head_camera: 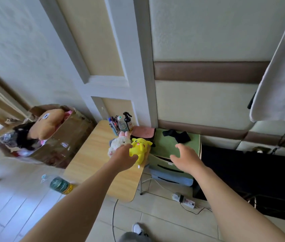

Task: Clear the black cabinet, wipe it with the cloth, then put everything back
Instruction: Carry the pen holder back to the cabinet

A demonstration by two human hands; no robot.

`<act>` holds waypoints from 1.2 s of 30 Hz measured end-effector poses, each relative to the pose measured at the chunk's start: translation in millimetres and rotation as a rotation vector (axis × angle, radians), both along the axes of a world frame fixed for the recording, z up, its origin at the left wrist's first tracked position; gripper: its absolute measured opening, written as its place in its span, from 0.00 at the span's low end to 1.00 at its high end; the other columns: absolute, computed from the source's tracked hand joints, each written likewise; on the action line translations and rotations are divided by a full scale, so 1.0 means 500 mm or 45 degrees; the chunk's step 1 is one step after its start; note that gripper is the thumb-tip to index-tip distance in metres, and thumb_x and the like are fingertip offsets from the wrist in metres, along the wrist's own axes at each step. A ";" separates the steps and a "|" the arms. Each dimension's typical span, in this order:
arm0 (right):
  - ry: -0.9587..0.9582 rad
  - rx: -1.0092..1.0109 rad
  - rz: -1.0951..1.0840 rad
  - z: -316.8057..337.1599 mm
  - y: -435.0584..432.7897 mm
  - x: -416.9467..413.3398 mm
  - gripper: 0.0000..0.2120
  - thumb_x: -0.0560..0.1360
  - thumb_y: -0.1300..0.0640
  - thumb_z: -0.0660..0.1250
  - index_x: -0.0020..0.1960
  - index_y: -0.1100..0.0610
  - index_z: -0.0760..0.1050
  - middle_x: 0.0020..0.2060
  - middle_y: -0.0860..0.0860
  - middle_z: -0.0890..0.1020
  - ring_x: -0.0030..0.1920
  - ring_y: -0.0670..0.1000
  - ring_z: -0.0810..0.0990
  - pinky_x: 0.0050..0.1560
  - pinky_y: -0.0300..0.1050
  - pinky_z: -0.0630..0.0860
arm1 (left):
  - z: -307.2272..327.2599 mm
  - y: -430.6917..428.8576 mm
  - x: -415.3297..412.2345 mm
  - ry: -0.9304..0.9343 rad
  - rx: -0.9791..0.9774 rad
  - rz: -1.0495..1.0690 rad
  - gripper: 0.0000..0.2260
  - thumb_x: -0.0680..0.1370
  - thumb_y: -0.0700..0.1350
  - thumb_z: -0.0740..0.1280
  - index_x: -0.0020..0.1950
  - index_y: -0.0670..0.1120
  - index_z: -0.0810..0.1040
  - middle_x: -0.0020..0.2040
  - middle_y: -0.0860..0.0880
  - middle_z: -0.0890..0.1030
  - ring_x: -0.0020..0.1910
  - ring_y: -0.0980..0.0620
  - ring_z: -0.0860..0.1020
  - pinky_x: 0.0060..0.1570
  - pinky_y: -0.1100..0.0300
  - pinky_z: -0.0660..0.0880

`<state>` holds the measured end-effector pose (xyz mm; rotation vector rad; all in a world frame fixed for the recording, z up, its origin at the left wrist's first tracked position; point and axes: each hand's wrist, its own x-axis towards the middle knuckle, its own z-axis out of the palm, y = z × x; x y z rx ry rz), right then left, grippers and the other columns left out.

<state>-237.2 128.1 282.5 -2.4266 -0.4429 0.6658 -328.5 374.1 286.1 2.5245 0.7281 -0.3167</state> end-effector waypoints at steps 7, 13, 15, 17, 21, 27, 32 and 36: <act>-0.014 -0.024 0.071 0.007 0.067 0.004 0.30 0.81 0.50 0.62 0.80 0.56 0.59 0.77 0.56 0.64 0.75 0.56 0.66 0.71 0.52 0.67 | -0.013 0.071 -0.001 -0.064 -0.019 0.055 0.27 0.78 0.53 0.68 0.75 0.46 0.69 0.70 0.42 0.73 0.67 0.42 0.73 0.61 0.53 0.73; -0.007 -0.085 0.060 -0.009 0.159 0.037 0.30 0.80 0.49 0.62 0.79 0.56 0.60 0.76 0.56 0.67 0.75 0.56 0.65 0.71 0.53 0.67 | -0.049 0.170 0.048 -0.090 -0.058 0.052 0.26 0.78 0.51 0.68 0.74 0.45 0.70 0.69 0.43 0.74 0.66 0.43 0.73 0.54 0.57 0.72; 0.004 -0.109 0.041 -0.013 0.203 0.053 0.31 0.80 0.49 0.62 0.79 0.55 0.60 0.76 0.56 0.66 0.74 0.56 0.67 0.71 0.52 0.68 | -0.064 0.215 0.073 -0.093 -0.080 0.039 0.25 0.78 0.50 0.68 0.74 0.45 0.70 0.68 0.42 0.75 0.64 0.43 0.74 0.52 0.57 0.71; 0.017 -0.135 0.018 -0.020 0.253 0.072 0.31 0.79 0.48 0.62 0.79 0.54 0.60 0.75 0.56 0.67 0.69 0.57 0.74 0.68 0.52 0.71 | -0.079 0.269 0.101 -0.086 -0.098 0.028 0.26 0.78 0.50 0.68 0.74 0.45 0.70 0.67 0.42 0.75 0.65 0.43 0.73 0.56 0.55 0.72; 0.023 -0.213 0.009 -0.039 0.369 0.111 0.29 0.79 0.48 0.63 0.78 0.55 0.62 0.72 0.57 0.70 0.70 0.57 0.71 0.66 0.51 0.72 | -0.114 0.387 0.152 -0.051 -0.142 0.020 0.26 0.78 0.51 0.68 0.74 0.45 0.70 0.67 0.43 0.75 0.66 0.43 0.73 0.61 0.53 0.71; 0.065 -0.273 0.009 -0.079 0.515 0.157 0.21 0.78 0.49 0.64 0.68 0.57 0.70 0.65 0.58 0.76 0.64 0.60 0.74 0.60 0.54 0.74 | -0.180 0.535 0.217 0.019 -0.180 0.000 0.24 0.78 0.49 0.67 0.72 0.43 0.70 0.66 0.42 0.76 0.63 0.43 0.75 0.56 0.55 0.72; 0.113 -0.303 -0.023 -0.116 0.586 0.189 0.21 0.78 0.49 0.63 0.68 0.56 0.70 0.64 0.57 0.76 0.64 0.59 0.75 0.60 0.53 0.75 | -0.238 0.631 0.280 0.058 -0.243 0.058 0.23 0.80 0.49 0.67 0.73 0.44 0.70 0.66 0.42 0.76 0.59 0.45 0.76 0.48 0.58 0.72; 0.169 -0.312 -0.030 -0.164 0.635 0.216 0.21 0.78 0.52 0.64 0.69 0.57 0.70 0.64 0.56 0.76 0.65 0.57 0.74 0.61 0.52 0.73 | -0.296 0.695 0.340 0.084 -0.312 0.138 0.21 0.81 0.47 0.65 0.73 0.43 0.70 0.65 0.42 0.77 0.58 0.44 0.76 0.52 0.56 0.74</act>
